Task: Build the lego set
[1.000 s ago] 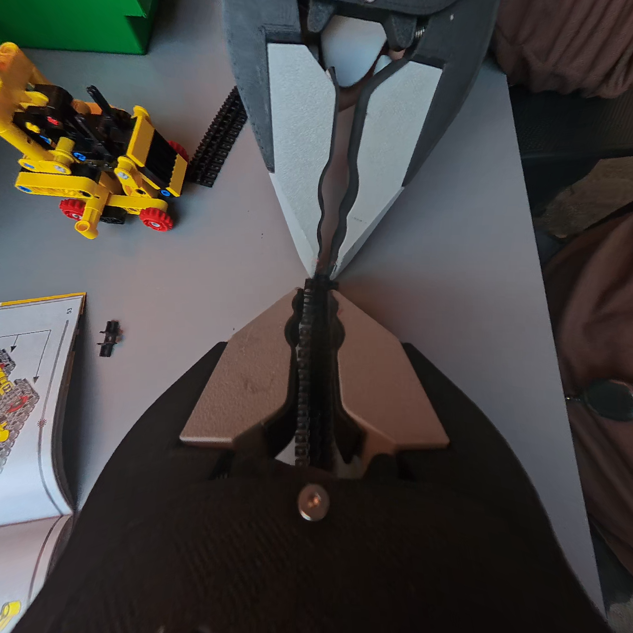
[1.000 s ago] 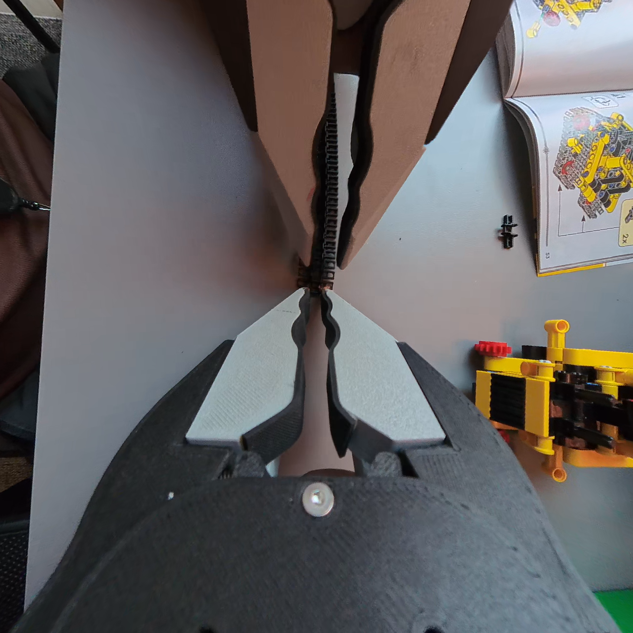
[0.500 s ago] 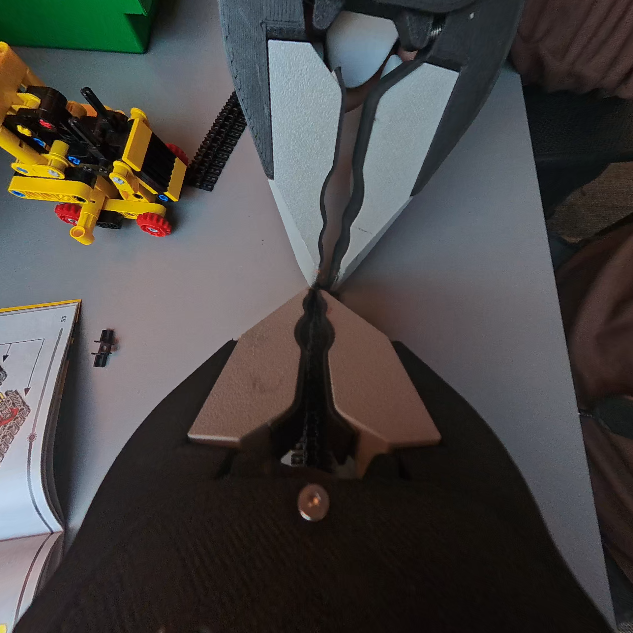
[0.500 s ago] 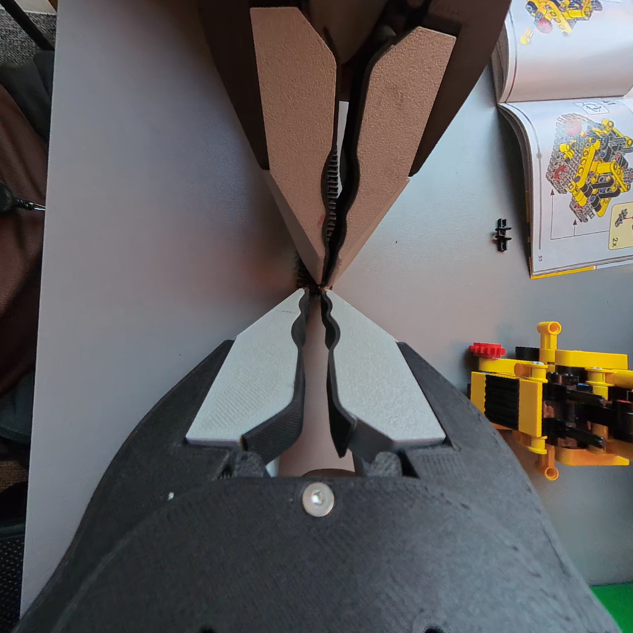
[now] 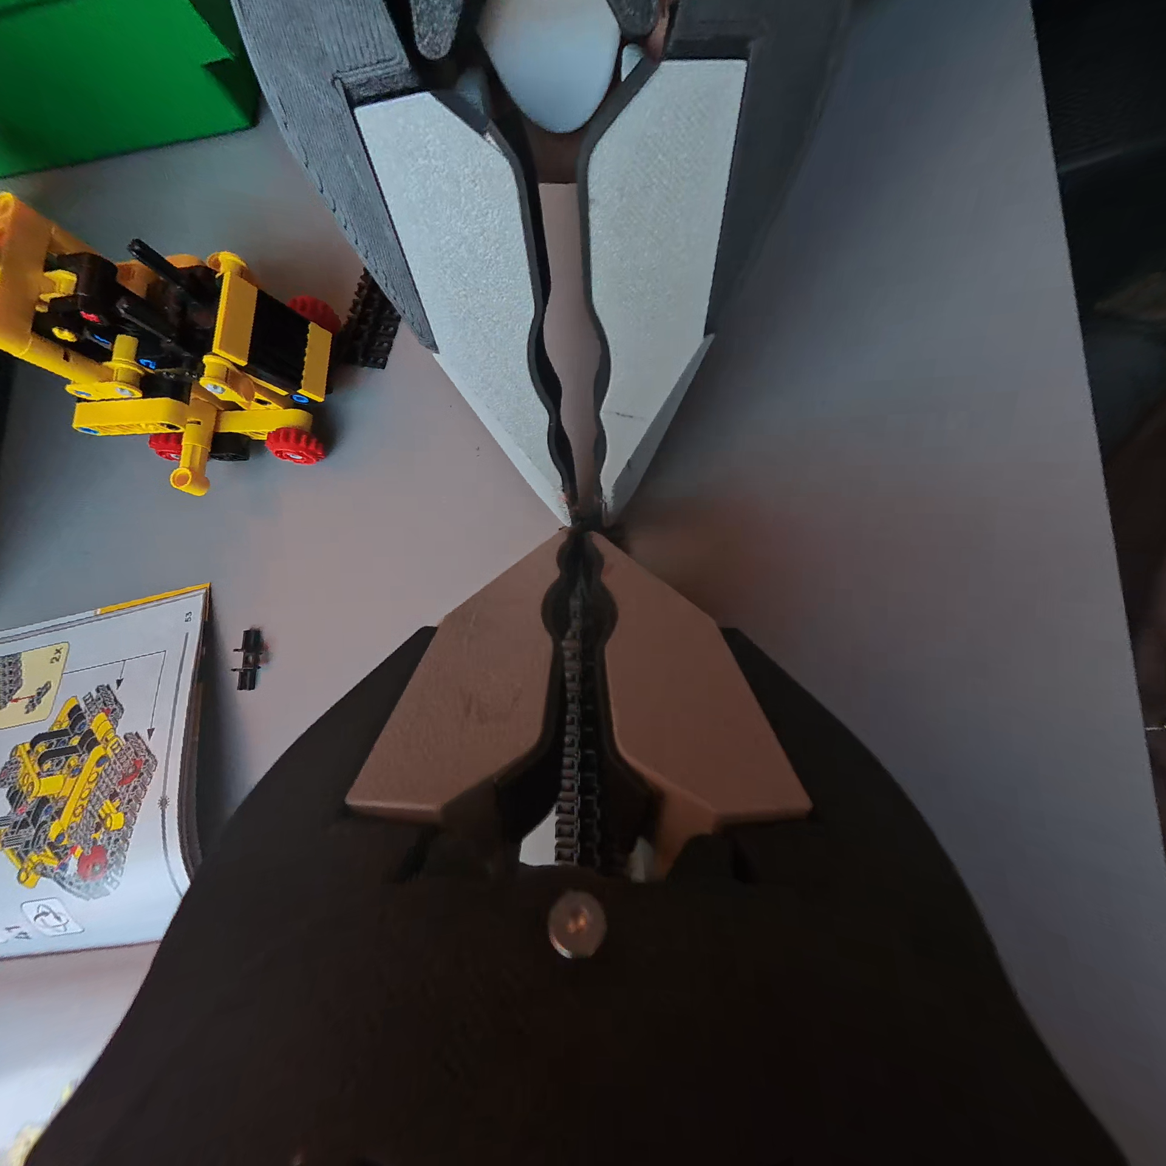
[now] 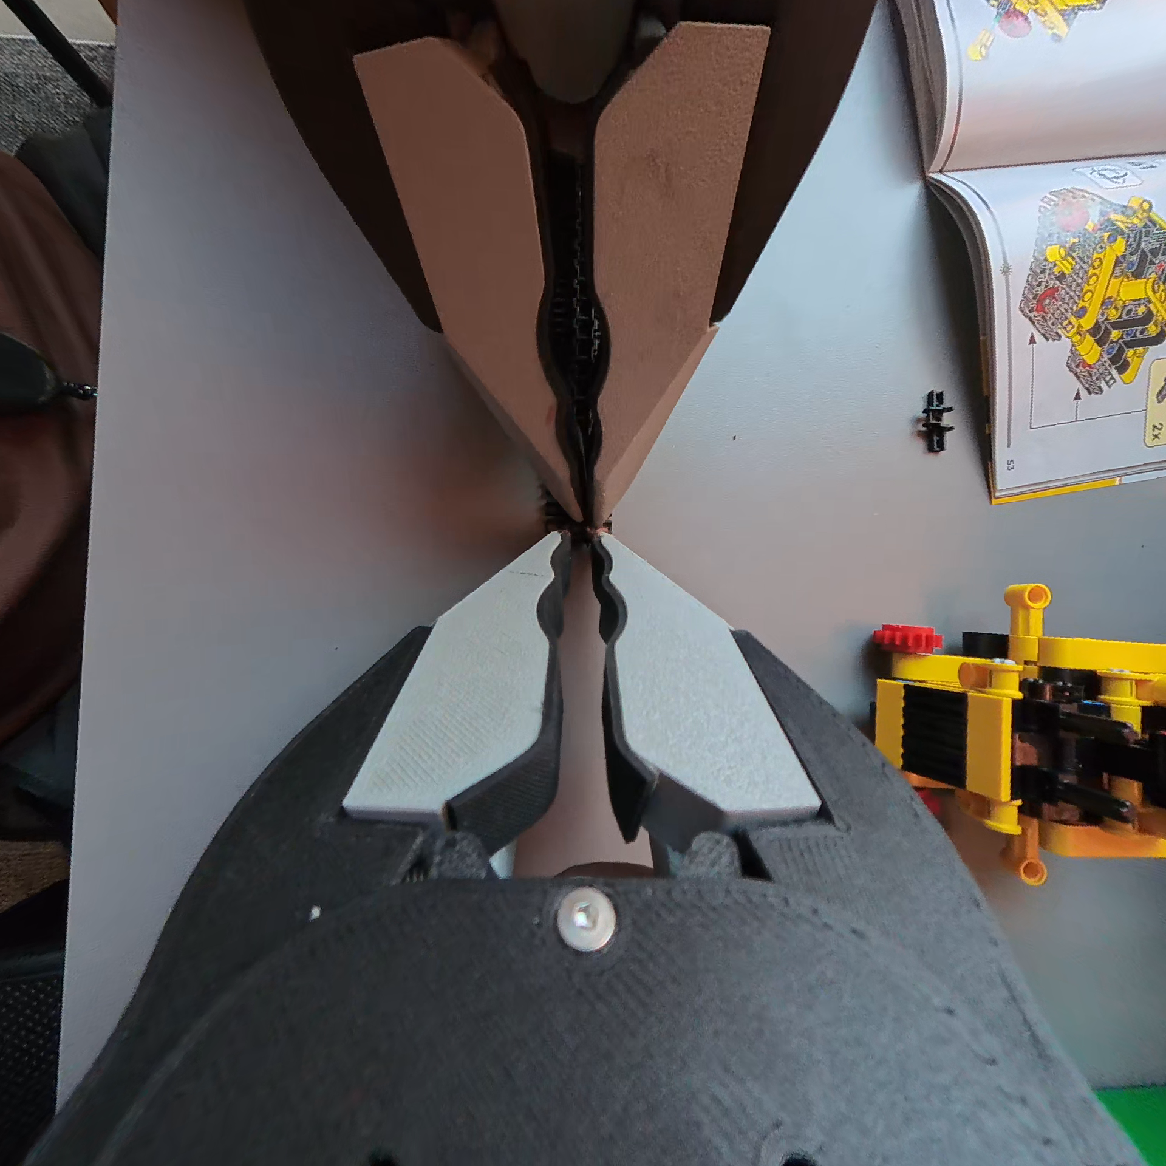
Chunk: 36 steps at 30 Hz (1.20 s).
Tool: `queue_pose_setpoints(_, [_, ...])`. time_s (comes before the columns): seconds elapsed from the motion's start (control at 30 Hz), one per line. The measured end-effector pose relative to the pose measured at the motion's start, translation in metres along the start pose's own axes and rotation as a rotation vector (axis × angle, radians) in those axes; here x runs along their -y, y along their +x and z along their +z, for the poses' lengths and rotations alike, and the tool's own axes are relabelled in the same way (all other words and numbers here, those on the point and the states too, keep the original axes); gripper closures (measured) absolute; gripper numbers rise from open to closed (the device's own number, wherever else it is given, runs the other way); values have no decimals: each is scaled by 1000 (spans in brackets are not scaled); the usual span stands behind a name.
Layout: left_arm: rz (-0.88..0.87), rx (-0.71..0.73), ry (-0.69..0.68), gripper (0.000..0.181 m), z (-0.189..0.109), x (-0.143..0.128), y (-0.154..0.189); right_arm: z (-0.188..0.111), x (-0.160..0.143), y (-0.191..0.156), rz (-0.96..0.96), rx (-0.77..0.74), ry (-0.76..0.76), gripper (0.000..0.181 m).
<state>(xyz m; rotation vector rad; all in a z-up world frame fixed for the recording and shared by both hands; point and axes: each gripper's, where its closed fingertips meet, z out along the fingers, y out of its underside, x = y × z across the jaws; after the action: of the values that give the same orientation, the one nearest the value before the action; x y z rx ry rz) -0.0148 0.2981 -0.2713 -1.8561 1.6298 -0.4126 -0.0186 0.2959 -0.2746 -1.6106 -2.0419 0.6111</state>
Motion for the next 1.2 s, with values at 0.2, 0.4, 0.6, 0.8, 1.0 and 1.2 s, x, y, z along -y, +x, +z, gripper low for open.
queue_pose_setpoints(0.2, [-1, -25, -80, 181, 0, -1, 0, 0, 0, -1, 4, 8, -8, 178])
queue_pose_setpoints(0.4, [34, -27, -151, 181, 1, -2, 1, 0, 0, -2, -2, -7, -8, 178])
queue_pose_setpoints(0.6, [-41, -92, -74, 181, 2, -1, 2, -2, -1, -1, 12, 6, 58, 178])
queue_pose_setpoints(0.8, [-99, -102, 4, 181, 2, 2, 2, -10, -3, 7, 18, -17, 126, 172])
queue_pose_setpoints(1.0, [-173, -116, 66, 181, -5, 4, -3, -21, 10, 11, 14, -43, 242, 172])
queue_pose_setpoints(1.2, [-269, -188, 162, 164, -23, 11, -10, -31, 19, 21, 35, -97, 337, 174])
